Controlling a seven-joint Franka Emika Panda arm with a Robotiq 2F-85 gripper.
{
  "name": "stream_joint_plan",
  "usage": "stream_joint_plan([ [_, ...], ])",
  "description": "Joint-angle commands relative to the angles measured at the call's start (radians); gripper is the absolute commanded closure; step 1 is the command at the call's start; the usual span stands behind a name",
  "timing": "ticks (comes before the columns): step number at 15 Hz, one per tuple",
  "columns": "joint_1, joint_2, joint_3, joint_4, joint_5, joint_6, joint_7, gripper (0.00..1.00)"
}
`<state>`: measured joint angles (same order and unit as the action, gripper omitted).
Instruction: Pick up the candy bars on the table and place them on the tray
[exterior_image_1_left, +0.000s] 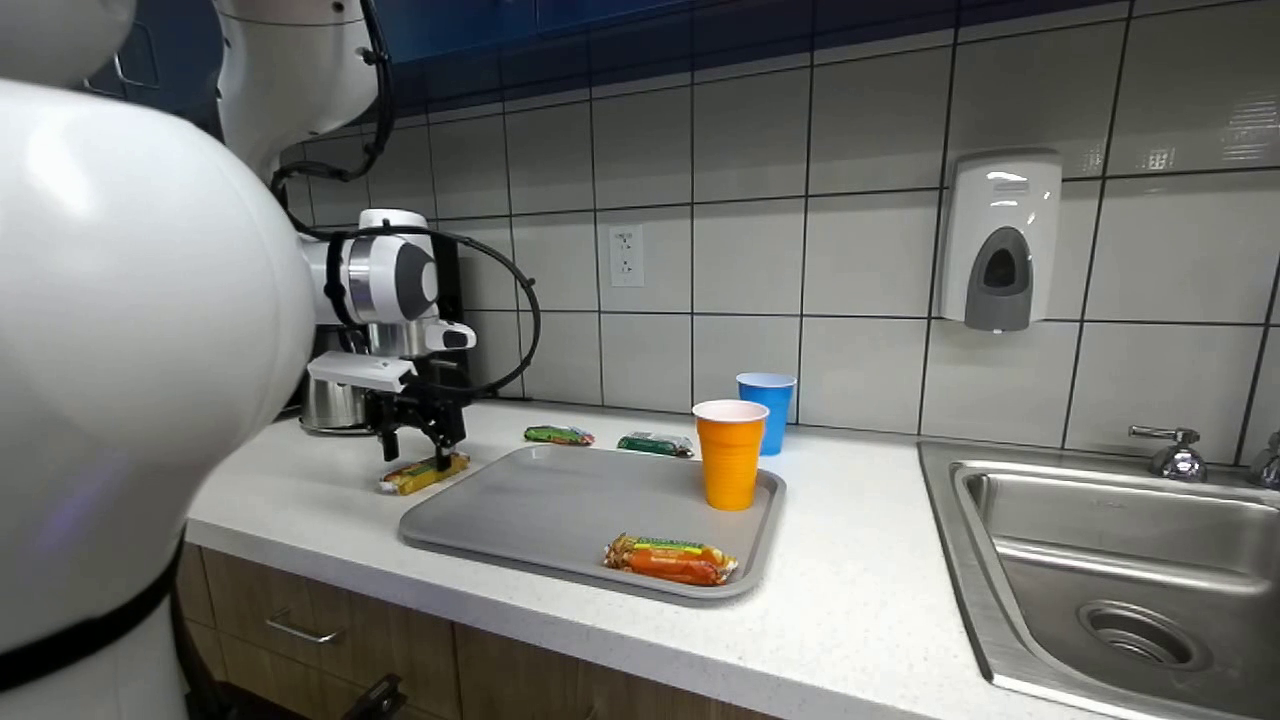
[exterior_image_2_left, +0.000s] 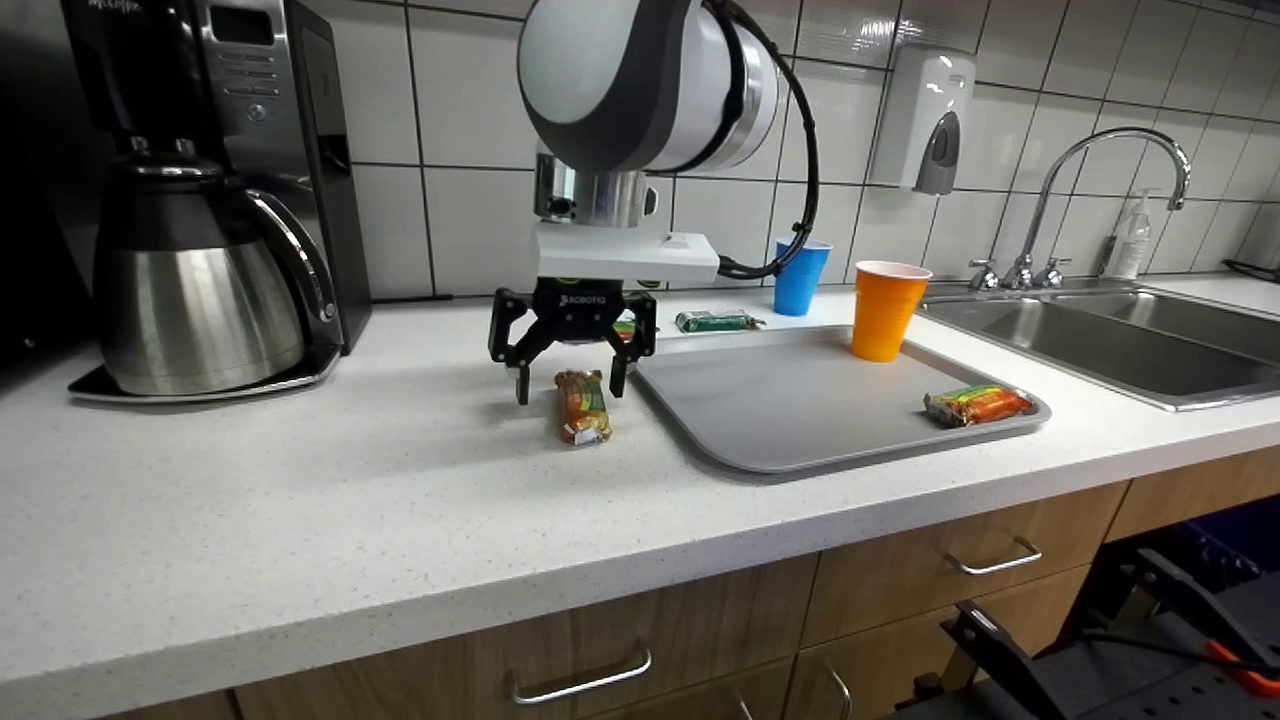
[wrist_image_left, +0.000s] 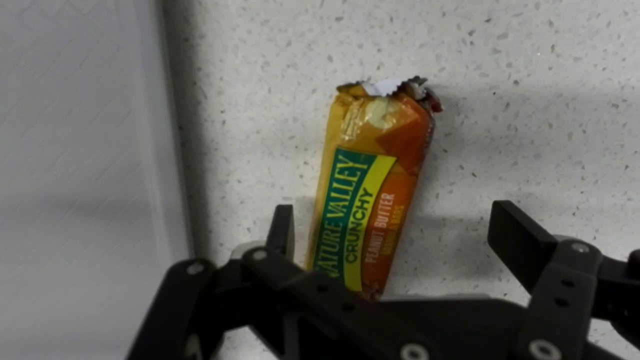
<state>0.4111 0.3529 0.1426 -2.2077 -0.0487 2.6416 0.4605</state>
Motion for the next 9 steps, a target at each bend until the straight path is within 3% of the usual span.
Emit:
stream_joint_plan([
  [1, 0.024, -0.006, -0.025, 0.008, -0.037, 0.005, 0.061, 0.25],
  [2, 0.025, -0.006, -0.027, 0.008, -0.038, 0.004, 0.063, 0.26],
  [9, 0.026, -0.009, -0.039, 0.003, -0.054, 0.008, 0.081, 0.82],
])
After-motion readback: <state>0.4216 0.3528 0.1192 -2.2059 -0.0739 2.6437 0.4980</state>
